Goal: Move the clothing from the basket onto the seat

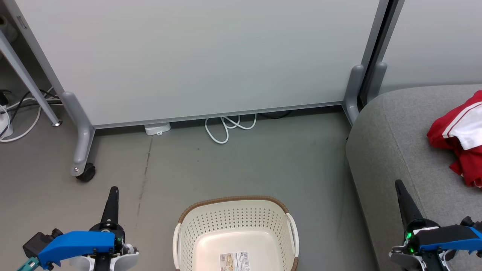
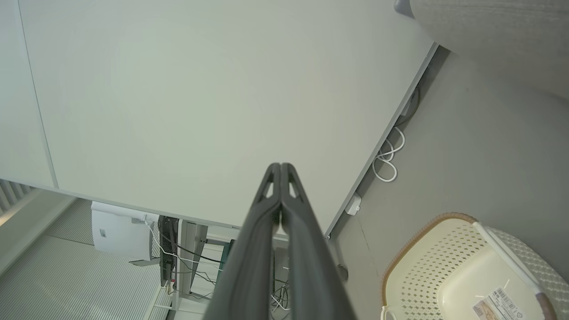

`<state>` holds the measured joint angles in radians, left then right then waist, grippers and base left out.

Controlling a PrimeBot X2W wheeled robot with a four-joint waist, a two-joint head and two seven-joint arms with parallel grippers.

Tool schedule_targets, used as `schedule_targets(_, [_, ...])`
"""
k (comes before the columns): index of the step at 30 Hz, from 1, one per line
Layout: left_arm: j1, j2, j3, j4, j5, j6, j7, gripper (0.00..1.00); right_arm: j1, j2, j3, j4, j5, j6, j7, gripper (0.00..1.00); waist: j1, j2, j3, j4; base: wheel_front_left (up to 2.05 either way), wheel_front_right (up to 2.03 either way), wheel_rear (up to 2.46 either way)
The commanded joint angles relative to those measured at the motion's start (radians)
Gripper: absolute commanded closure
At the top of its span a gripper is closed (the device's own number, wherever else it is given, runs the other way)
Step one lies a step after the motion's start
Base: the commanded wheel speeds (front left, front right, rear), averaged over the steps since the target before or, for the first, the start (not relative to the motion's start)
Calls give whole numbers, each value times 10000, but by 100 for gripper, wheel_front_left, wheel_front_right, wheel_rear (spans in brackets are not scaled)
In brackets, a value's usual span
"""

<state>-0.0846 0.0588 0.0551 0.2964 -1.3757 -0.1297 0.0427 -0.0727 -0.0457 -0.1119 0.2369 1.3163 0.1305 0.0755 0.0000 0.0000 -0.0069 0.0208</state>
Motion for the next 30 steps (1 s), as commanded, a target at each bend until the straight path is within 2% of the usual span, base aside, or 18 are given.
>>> schedule_targets(1, [-185,7,102,-106,-173,-13,76,100,-189,-62,-20,-39,252,3,29,100,0,0,4,-7,0,0,0])
schedule_targets(30, [-285,-81,568,-497,-2137,-17,681,100,-390,-69,-30,78,2688,4,358,100,0,0,86,-180,0,0,0])
